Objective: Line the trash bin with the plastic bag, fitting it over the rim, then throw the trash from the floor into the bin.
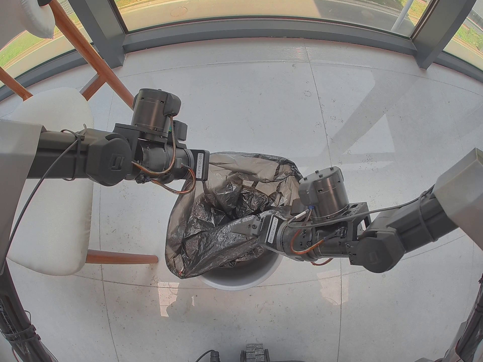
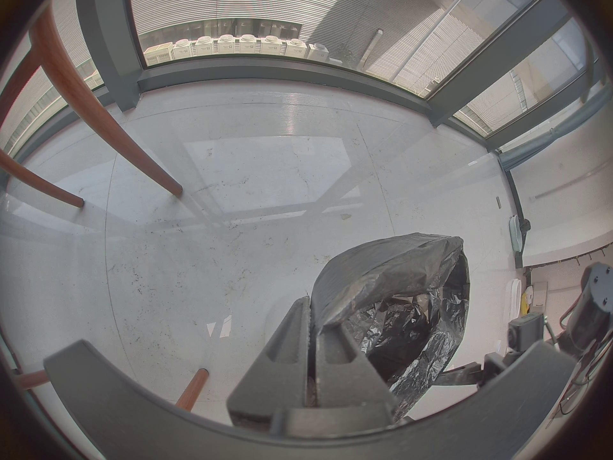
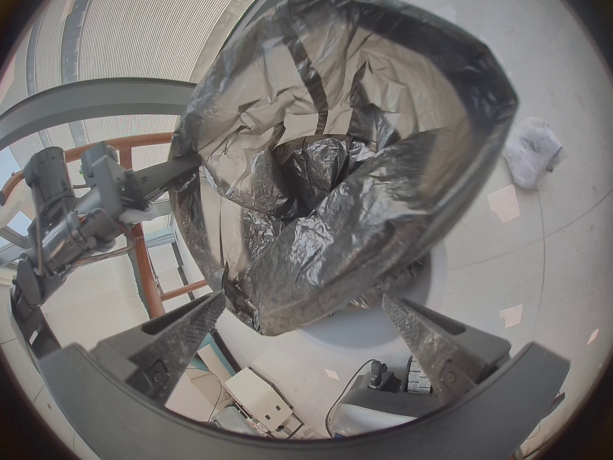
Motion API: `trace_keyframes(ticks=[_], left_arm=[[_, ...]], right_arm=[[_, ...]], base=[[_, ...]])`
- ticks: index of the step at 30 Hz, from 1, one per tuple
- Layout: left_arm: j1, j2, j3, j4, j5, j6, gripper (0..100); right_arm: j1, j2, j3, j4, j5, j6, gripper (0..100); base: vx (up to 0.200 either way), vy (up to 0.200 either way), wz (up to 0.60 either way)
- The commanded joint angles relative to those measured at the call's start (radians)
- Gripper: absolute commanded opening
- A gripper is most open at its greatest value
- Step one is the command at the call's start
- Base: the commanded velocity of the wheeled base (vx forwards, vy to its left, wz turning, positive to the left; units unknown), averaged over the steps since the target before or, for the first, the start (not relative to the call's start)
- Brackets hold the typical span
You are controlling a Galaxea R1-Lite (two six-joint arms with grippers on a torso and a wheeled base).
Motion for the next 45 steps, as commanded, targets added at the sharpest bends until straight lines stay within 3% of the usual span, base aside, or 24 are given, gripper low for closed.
trace_keyframes(ticks=[1, 8, 9, 18, 23, 33, 45], left_arm=[[0.000, 0.001, -0.001, 0.000, 0.000, 0.000, 0], [0.003, 0.002, 0.001, 0.000, 0.000, 0.000, 0], [0.001, 0.004, 0.001, 0.000, 0.000, 0.000, 0], [0.004, 0.004, 0.010, -0.002, 0.000, 0.003, 0], [0.006, 0.004, 0.011, -0.002, 0.000, 0.003, 0], [0.009, 0.005, 0.030, -0.002, 0.014, 0.006, 0], [0.027, 0.005, 0.040, 0.005, 0.057, 0.032, 0]], right_arm=[[-0.001, 0.091, -0.068, -0.004, -0.022, 0.003, 100], [-0.006, 0.177, -0.200, -0.005, -0.080, 0.003, 100], [-0.006, 0.186, -0.215, -0.005, -0.088, 0.003, 0], [0.009, 0.172, -0.238, 0.022, -0.105, 0.008, 0], [0.005, 0.077, -0.125, 0.111, -0.099, 0.000, 0], [-0.037, 0.013, 0.079, 0.104, -0.094, -0.006, 0], [-0.060, 0.020, 0.142, 0.101, -0.099, -0.023, 0]], base=[[0.000, 0.000, 0.00], [0.000, 0.000, 0.00], [0.000, 0.000, 0.00], [0.000, 0.000, 0.00], [0.000, 0.000, 0.00], [0.000, 0.000, 0.00], [0.000, 0.000, 0.00]])
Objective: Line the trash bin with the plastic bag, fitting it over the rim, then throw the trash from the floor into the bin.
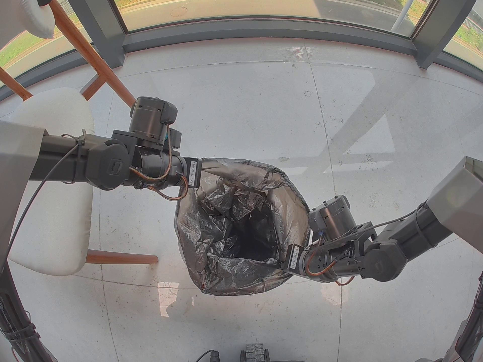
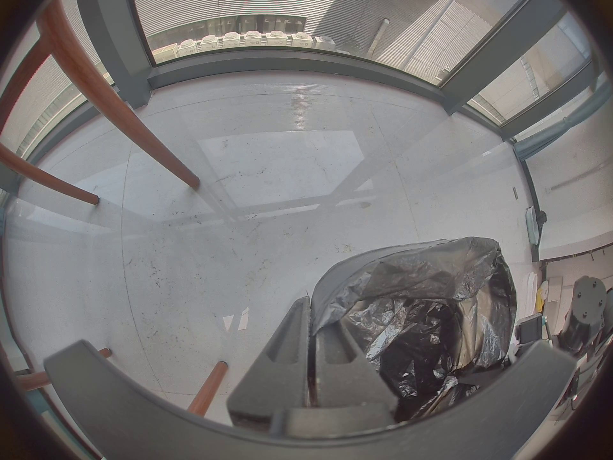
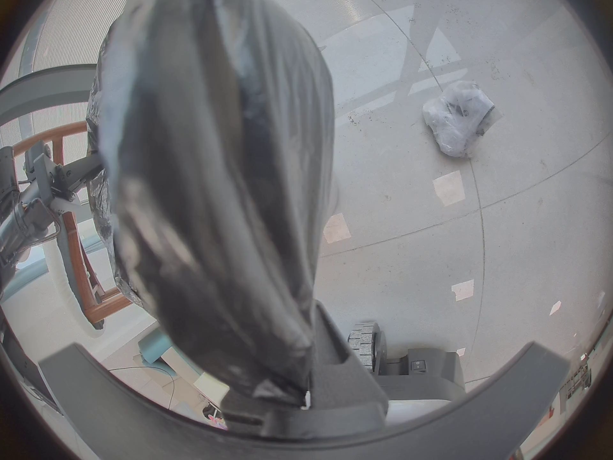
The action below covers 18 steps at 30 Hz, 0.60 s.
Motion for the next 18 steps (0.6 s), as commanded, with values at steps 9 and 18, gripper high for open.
trace_keyframes(ticks=[9, 18], left_arm=[[0.004, -0.012, 0.004, 0.095, 0.012, 0.023, 0], [0.016, -0.006, 0.004, 0.146, 0.041, 0.026, 0]], right_arm=[[-0.036, -0.031, 0.030, 0.001, -0.006, -0.033, 100], [-0.067, -0.129, 0.110, -0.003, -0.004, -0.037, 100]], base=[[0.000, 0.000, 0.00], [0.000, 0.000, 0.00]])
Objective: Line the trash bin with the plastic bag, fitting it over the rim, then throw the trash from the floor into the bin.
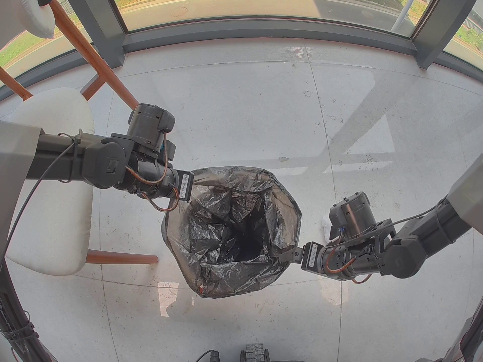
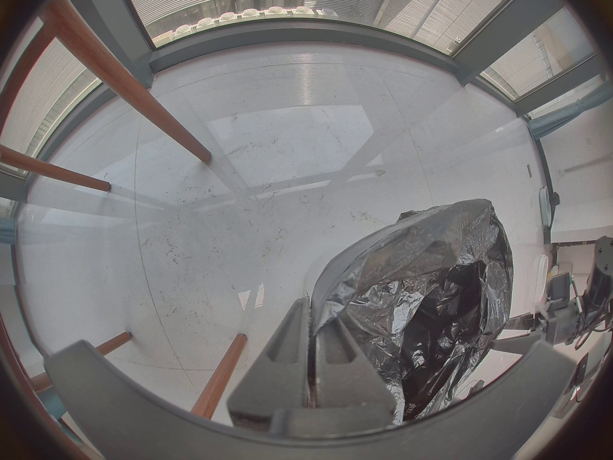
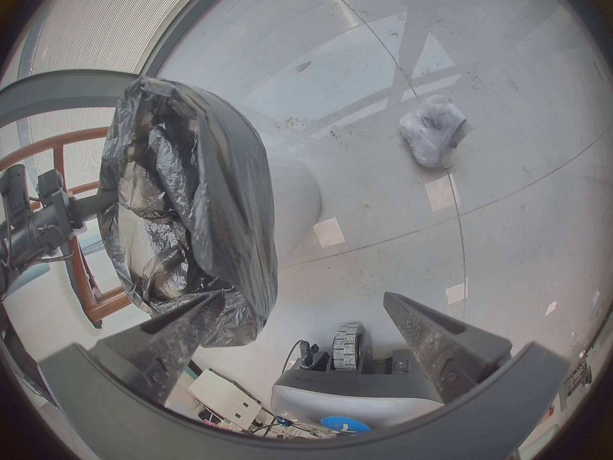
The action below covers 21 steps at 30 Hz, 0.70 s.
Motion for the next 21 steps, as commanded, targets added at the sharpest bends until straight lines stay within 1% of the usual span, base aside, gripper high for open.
trace_keyframes(ticks=[1, 12, 15, 16, 17, 21], left_arm=[[0.001, 0.008, 0.000, 0.001, 0.003, 0.000, 0], [0.009, 0.055, -0.028, -0.016, 0.003, 0.005, 0], [0.029, 0.057, -0.029, -0.018, 0.003, 0.008, 0], [0.032, 0.055, -0.029, -0.021, 0.003, 0.009, 100], [0.032, 0.055, -0.029, -0.021, 0.003, 0.009, 100], [0.034, 0.043, -0.009, -0.113, 0.000, 0.034, 100]], right_arm=[[-0.019, -0.052, 0.024, -0.001, 0.000, -0.001, 100], [-0.031, -0.160, 0.048, -0.001, 0.005, 0.008, 100], [-0.038, -0.180, 0.059, -0.001, 0.002, 0.008, 100], [-0.044, -0.185, 0.067, -0.001, 0.000, 0.004, 100], [-0.044, -0.185, 0.067, -0.001, 0.000, 0.004, 100], [-0.084, -0.228, 0.096, -0.001, 0.002, -0.001, 100]], base=[[0.000, 0.000, 0.00], [0.000, 0.000, 0.00], [0.000, 0.000, 0.00], [0.000, 0.000, 0.00], [0.000, 0.000, 0.00], [0.000, 0.000, 0.00]])
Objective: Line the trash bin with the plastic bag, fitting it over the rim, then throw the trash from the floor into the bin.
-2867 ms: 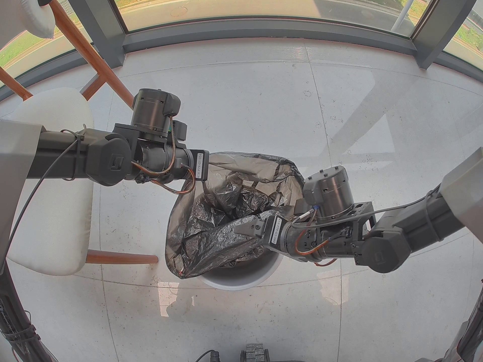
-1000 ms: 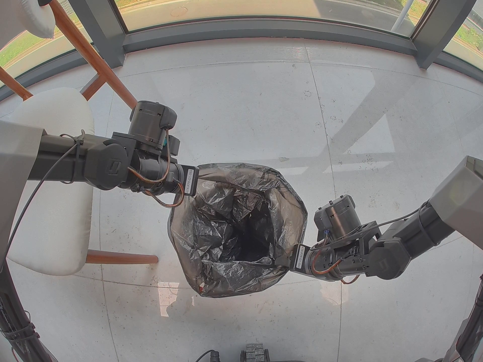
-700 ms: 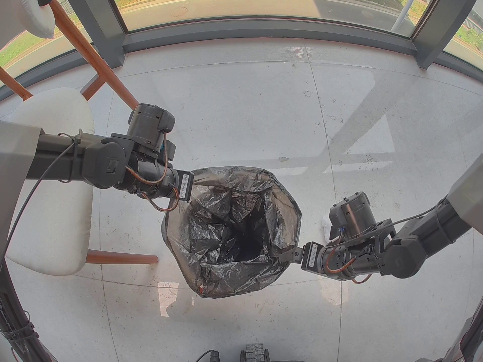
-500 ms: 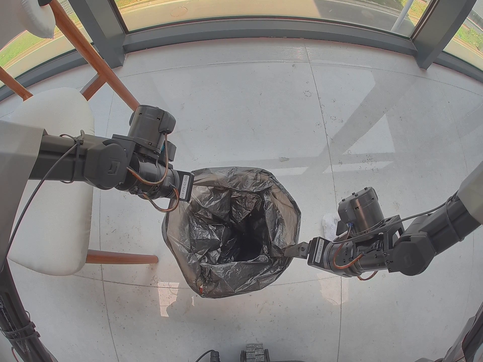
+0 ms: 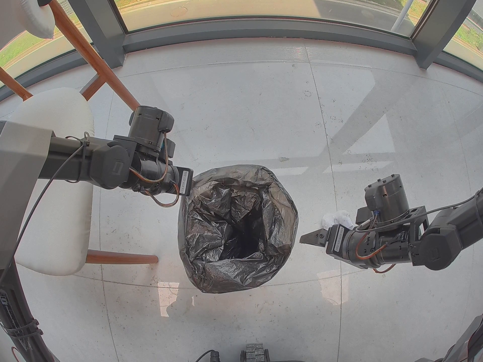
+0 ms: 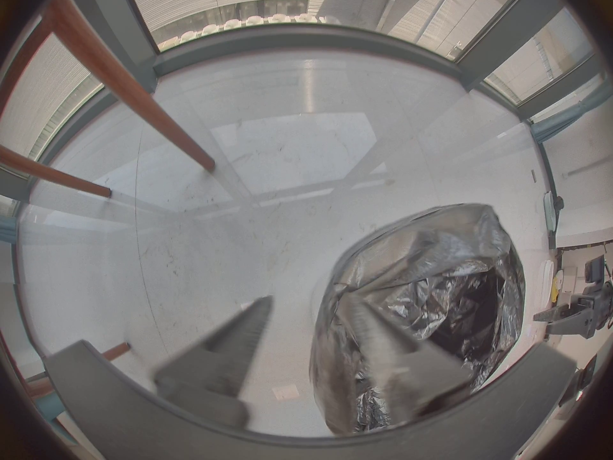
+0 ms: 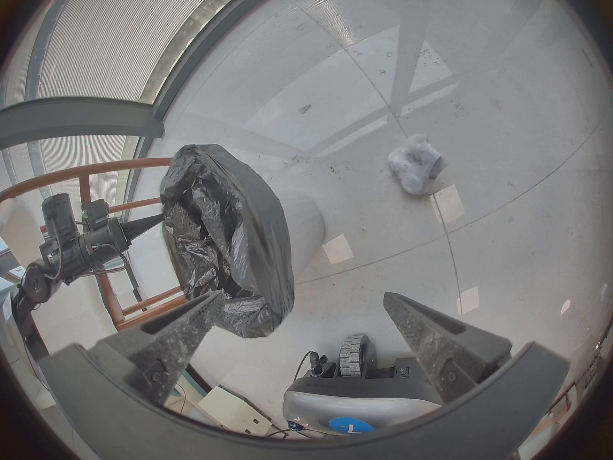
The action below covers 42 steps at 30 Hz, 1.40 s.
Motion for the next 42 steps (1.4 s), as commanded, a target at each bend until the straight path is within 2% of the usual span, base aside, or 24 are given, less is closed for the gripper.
trace_keyframes(ticks=[1, 5, 10, 15, 18, 23, 27, 32, 37, 42], left_arm=[[0.001, -0.021, 0.029, -0.043, -0.002, 0.043, 100], [-0.005, -0.105, 0.109, -0.047, -0.008, 0.106, 100], [-0.059, -0.170, 0.140, -0.047, -0.009, 0.076, 100], [-0.088, -0.222, 0.135, -0.046, -0.009, 0.052, 100], [-0.099, -0.259, 0.143, -0.047, -0.009, 0.052, 100], [-0.115, -0.329, 0.189, -0.055, -0.008, 0.055, 100], [-0.134, -0.385, 0.253, -0.063, -0.009, 0.050, 100], [-0.134, -0.391, 0.249, -0.086, -0.009, 0.050, 100], [-0.134, -0.391, 0.246, -0.095, -0.009, 0.050, 100], [-0.134, -0.395, 0.249, -0.095, -0.009, 0.050, 100]], right_arm=[[-0.037, -0.065, 0.022, 0.001, 0.001, -0.001, 100], [-0.085, -0.089, 0.032, 0.001, 0.009, -0.011, 100], [-0.134, -0.077, 0.046, -0.001, 0.016, -0.092, 100], [-0.128, -0.022, 0.028, -0.027, 0.029, -0.136, 100], [-0.129, 0.069, 0.008, -0.148, 0.027, -0.170, 100], [-0.117, 0.184, -0.018, -0.312, 0.024, -0.173, 100], [-0.086, 0.244, -0.051, -0.326, 0.019, -0.189, 100], [-0.080, 0.319, -0.058, -0.340, 0.016, -0.241, 100], [-0.131, 0.379, -0.086, -0.343, 0.015, -0.324, 100], [-0.195, 0.342, -0.095, -0.343, 0.016, -0.331, 100]], base=[[0.000, 0.000, 0.00], [0.000, 0.000, 0.00], [0.000, 0.000, 0.00], [0.000, 0.000, 0.00], [0.000, 0.000, 0.00], [0.000, 0.000, 0.00], [0.000, 0.000, 0.00], [0.000, 0.000, 0.00], [0.000, 0.000, 0.00], [0.000, 0.000, 0.00]])
